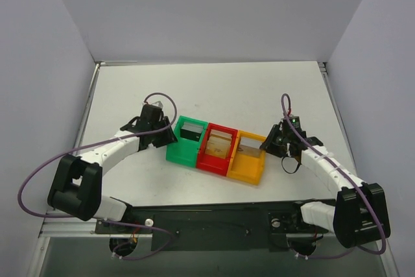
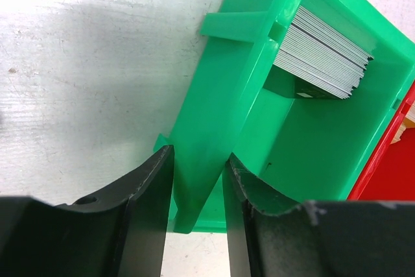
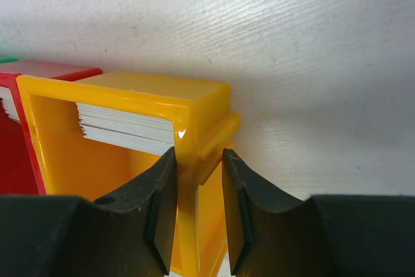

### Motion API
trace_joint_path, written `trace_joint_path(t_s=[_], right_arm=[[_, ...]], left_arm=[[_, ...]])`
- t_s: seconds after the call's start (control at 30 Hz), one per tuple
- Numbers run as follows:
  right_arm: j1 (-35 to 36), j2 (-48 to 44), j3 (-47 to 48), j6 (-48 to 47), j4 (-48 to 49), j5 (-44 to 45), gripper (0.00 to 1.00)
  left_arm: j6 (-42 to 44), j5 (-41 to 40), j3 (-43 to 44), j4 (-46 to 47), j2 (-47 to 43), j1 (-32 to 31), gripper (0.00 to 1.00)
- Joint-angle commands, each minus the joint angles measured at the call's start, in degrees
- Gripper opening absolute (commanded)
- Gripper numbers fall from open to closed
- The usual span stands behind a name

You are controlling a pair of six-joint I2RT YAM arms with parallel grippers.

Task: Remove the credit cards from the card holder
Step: Move the storage box to the center of the board.

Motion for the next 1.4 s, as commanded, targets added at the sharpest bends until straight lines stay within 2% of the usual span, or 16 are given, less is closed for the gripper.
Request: trace_joint_path(t_s=[0.0,0.37,1.2,1.37], right_arm=[[-0.43,1.18,2.56,0.29,0.18,-0.03,0.21],[-1.13,4.96,6.25,0.38,0.96,0.23,0.21],[-4.30,21.56,21.80,1.87,3.87,-0.03,0.23],[-5.35,23.76,24.09,1.96,3.69,-0.21,0.27]], left_arm=[[-1.40,0.78,3.66,4.01,0.77,-0.39,0.37],[-1.58,0.78,8.05,3.66,4.72,-0.39,0.34],[-1.75,1.13,25.01,1.63,18.79,3.03,0.33],[-2.37,2.45,26.86,1.98,21.25,3.65,0.32]])
